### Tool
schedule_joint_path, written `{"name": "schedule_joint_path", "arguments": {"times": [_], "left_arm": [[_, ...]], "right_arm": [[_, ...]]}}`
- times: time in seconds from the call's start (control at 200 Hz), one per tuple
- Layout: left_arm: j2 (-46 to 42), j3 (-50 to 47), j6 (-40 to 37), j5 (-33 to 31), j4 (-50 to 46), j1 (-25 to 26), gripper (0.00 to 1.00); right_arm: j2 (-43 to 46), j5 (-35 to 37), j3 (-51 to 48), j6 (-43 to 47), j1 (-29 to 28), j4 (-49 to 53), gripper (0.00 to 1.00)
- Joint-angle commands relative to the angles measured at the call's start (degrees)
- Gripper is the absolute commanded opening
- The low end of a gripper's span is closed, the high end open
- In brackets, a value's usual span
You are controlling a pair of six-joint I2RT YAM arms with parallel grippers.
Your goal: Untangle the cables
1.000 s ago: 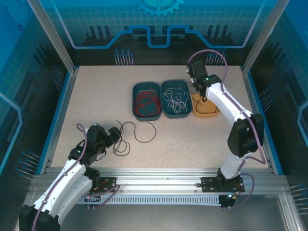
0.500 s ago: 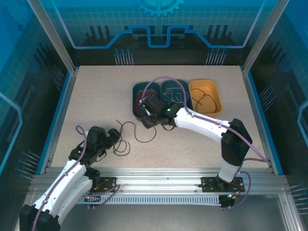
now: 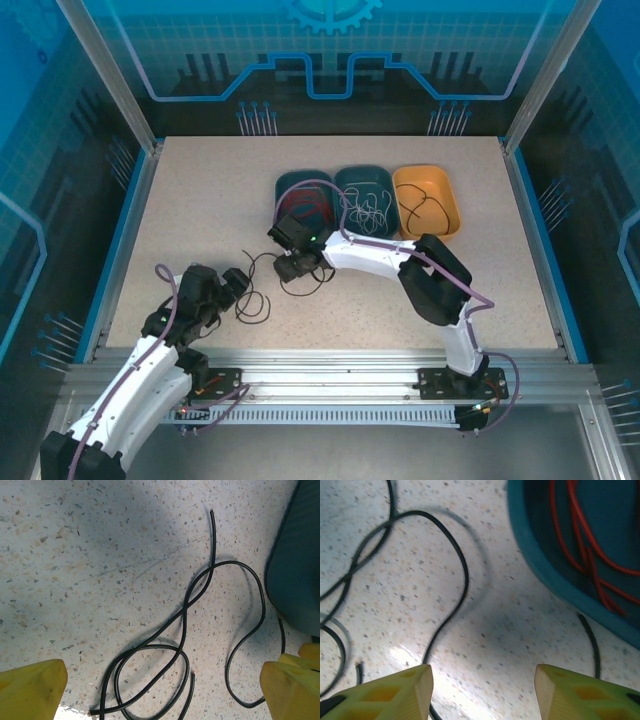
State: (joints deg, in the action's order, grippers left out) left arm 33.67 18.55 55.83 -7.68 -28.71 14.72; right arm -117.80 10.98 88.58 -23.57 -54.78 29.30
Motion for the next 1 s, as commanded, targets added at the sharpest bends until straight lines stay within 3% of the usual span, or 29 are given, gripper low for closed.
{"name": "schedule_joint_path", "arguments": {"times": [0.0, 0.455, 0.535, 0.655, 0.745, 0.996], "left_arm": [[-0.49, -0.77, 1.30, -0.05, -0.82, -0.57, 0.99], [-0.62, -1.49, 1.16, 0.83, -1.00, -0.57, 0.99], [-0.81, -1.57, 1.04, 0.74, -1.09, -0.57, 0.99], [-0.87, -1.58, 0.69, 0.73, -1.13, -0.57, 0.99], [-0.88, -1.58, 0.45, 1.02, -0.96, -0.57, 0.99], [-0.80, -0.78, -1.75, 2.70, -0.08, -0.56, 0.99]], "right_arm": [[-2.89, -1.51, 3.32, -0.89, -1.35, -1.22, 0.57], [-13.85, 2.60, 12.78, 3.04, -2.12, 1.43, 0.48], [-14.32, 1.97, 13.12, 3.88, -2.17, 1.01, 0.39], [-13.30, 1.74, 12.61, 5.05, -2.26, 0.36, 0.14], [-10.49, 1.10, 10.71, 5.93, -2.27, -1.22, 0.00], [0.35, 0.29, 5.04, 7.55, -2.21, -4.77, 0.00]]}}
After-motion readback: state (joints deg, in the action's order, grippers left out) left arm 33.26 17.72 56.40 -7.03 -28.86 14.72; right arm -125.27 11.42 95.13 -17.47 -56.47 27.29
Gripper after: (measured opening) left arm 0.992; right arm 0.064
